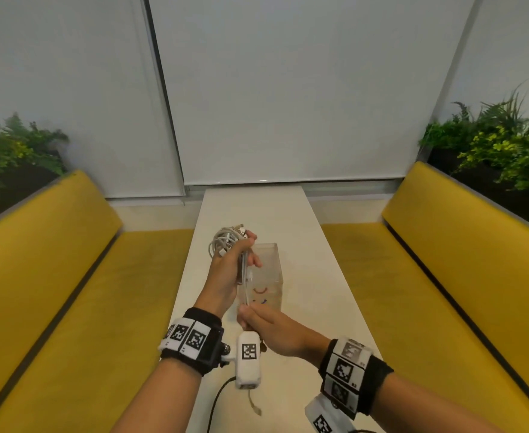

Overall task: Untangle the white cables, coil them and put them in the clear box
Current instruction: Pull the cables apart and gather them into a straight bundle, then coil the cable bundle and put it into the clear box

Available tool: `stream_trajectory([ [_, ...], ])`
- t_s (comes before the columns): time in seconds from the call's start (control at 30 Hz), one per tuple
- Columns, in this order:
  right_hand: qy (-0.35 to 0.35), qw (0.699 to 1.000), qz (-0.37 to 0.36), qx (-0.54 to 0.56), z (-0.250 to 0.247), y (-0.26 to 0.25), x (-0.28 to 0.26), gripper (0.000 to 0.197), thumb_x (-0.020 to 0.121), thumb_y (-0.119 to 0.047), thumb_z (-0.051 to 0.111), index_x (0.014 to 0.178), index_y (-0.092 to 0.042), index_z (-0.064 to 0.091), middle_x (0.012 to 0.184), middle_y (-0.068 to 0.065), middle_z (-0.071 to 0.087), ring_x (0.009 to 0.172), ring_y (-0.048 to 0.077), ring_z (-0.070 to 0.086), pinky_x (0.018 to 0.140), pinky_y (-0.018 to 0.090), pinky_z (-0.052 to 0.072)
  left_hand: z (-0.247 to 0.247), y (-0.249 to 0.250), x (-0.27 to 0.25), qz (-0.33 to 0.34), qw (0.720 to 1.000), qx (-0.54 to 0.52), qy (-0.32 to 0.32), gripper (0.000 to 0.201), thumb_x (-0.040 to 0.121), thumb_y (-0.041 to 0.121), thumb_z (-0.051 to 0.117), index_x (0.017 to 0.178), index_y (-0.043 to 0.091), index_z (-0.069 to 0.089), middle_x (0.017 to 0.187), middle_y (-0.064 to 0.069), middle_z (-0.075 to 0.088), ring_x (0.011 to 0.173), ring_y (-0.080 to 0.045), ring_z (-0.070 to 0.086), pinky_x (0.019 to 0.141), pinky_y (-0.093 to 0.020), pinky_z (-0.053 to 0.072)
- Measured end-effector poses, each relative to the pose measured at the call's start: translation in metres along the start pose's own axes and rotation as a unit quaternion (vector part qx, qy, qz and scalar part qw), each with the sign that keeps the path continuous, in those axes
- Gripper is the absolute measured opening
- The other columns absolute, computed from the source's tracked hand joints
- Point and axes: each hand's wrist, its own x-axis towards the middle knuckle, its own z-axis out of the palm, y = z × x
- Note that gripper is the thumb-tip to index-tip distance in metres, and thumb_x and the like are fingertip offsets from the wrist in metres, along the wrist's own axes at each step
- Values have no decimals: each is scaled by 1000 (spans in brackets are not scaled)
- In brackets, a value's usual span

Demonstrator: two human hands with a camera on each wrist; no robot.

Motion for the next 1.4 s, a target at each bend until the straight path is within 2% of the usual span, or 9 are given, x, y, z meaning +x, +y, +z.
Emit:
stream_trajectory([
  [0.2, -38, 997, 31, -58, -22, 5, 9, 32, 104, -32, 42, 85, -8, 49, 69, 5, 43, 58, 9, 44, 55, 18, 42, 7, 17, -11, -102, 932, -211, -277, 24, 71, 17, 64, 88, -1, 61, 39, 1, 43, 31, -14, 34, 40, -29, 23],
  [0.37, -121, 983, 103, -96, -70, 1, 15, 25, 91, -35, 62, 88, -11, 66, 66, 8, 52, 53, 12, 51, 65, 30, 56, -5, 21, -21, -154, 882, -125, -426, 22, 75, 22, 63, 81, 0, 64, 38, 9, 47, 29, -14, 26, 39, -31, 10],
  [0.43, -148, 976, 159, -25, -87, -5, 14, 17, 96, -16, 55, 90, -2, 63, 63, 2, 55, 54, 12, 54, 78, 39, 60, -6, 21, -26, -162, 862, -103, -469, 21, 78, 24, 63, 78, 3, 63, 39, 12, 49, 30, -13, 25, 38, -31, 9],
  [0.53, -169, 963, 206, 40, -99, -17, 11, 20, 97, -4, 44, 93, -3, 63, 75, 8, 60, 65, 17, 56, 67, 32, 60, -2, 18, -32, -186, 837, -40, -513, 14, 80, 23, 62, 76, 10, 67, 41, 12, 48, 28, -8, 28, 33, -24, 13],
  [0.73, -142, 954, 252, -73, -100, -32, 9, 27, 101, -7, 41, 104, 7, 63, 63, 6, 67, 45, 8, 54, 41, 17, 42, 18, 16, -46, -180, 842, 243, -447, 17, 78, 1, 58, 93, -6, 62, 60, 6, 64, 34, 1, 46, 41, -10, 34],
  [0.87, -90, 972, 209, -52, -91, -20, 8, 57, 100, -40, 44, 114, 14, 58, 91, 31, 56, 64, 24, 51, 55, 32, 40, 20, 0, -42, -162, 803, 413, -399, 6, 68, 17, 66, 71, 12, 65, 72, 6, 62, 63, -22, 50, 53, -28, 38],
  [1.07, -68, 956, 250, -139, -66, -18, 12, 87, 79, -83, 37, 118, -10, 65, 106, 16, 73, 90, 29, 73, 82, 41, 59, 25, -17, -38, -122, 751, 533, -370, 11, 76, 21, 66, 78, 15, 75, 101, 0, 73, 96, -20, 64, 91, -42, 54],
  [1.2, 54, 946, 199, -251, -51, -5, 8, 64, 101, -56, 24, 125, -5, 52, 122, 19, 62, 106, 33, 64, 98, 47, 51, 21, -26, -33, -77, 735, 565, -368, 23, 74, 22, 64, 55, 34, 66, 88, 1, 75, 84, -15, 67, 86, -41, 56],
  [1.4, 178, 944, 134, -243, -53, 15, 9, 46, 106, -39, 24, 112, -5, 53, 110, 18, 66, 97, 30, 64, 85, 40, 52, 16, -35, -30, 13, 720, 604, -343, 25, 75, 28, 68, 97, 17, 73, 93, 0, 72, 83, -17, 64, 75, -34, 57],
])
